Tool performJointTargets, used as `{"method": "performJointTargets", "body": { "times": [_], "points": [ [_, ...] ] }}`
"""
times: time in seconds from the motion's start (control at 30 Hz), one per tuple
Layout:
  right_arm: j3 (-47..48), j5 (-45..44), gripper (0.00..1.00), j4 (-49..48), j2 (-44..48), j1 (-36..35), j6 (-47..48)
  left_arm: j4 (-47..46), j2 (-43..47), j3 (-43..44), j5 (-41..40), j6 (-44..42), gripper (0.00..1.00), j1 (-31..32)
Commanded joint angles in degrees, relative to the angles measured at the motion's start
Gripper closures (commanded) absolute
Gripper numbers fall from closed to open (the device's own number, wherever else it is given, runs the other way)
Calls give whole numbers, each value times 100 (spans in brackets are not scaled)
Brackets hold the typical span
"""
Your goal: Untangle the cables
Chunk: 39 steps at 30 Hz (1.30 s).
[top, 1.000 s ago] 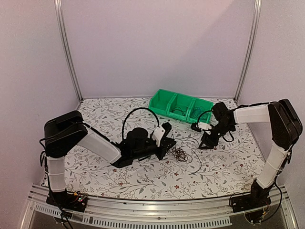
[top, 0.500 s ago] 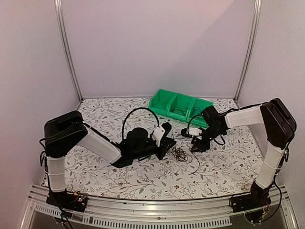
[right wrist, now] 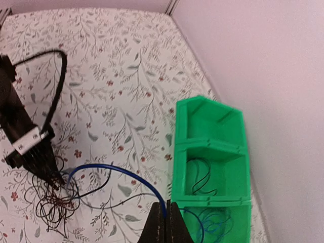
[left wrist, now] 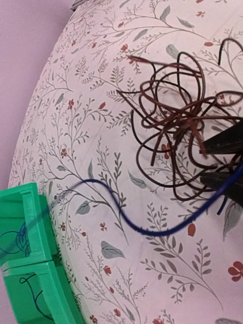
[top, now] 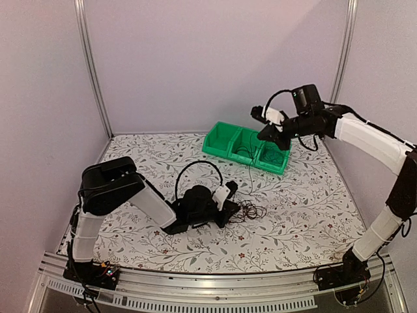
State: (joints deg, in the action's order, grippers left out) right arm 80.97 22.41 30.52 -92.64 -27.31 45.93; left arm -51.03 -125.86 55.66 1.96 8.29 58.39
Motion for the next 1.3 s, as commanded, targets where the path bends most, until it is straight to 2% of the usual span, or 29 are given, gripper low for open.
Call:
{"method": "performJointTargets", "body": {
  "times": [0.0,0.2,0.43,0.53,0.9,1.07,1.27],
  "points": [
    [1897,612,100,628,641,-1,-279,125,-288,229,62,230,90,-83],
    [4602,1154,100,1377,26,2,-594,203,-468,382,159,270,90,-130],
    [6252,708,100,1260,-485,70,-691,295,-476,335,208,331,90,-188],
    [6055,667,100,1243,-528,83,-662,300,-330,271,156,305,89,-199],
    [3741,553,100,479,-264,81,-727,49,759,-242,-178,426,63,-192],
    [3098,663,100,8,-219,84,-961,-21,1154,-615,-178,584,59,-176],
    [3021,676,100,-305,-472,84,-1154,206,1546,-1000,-438,725,58,-171]
  ]
}}
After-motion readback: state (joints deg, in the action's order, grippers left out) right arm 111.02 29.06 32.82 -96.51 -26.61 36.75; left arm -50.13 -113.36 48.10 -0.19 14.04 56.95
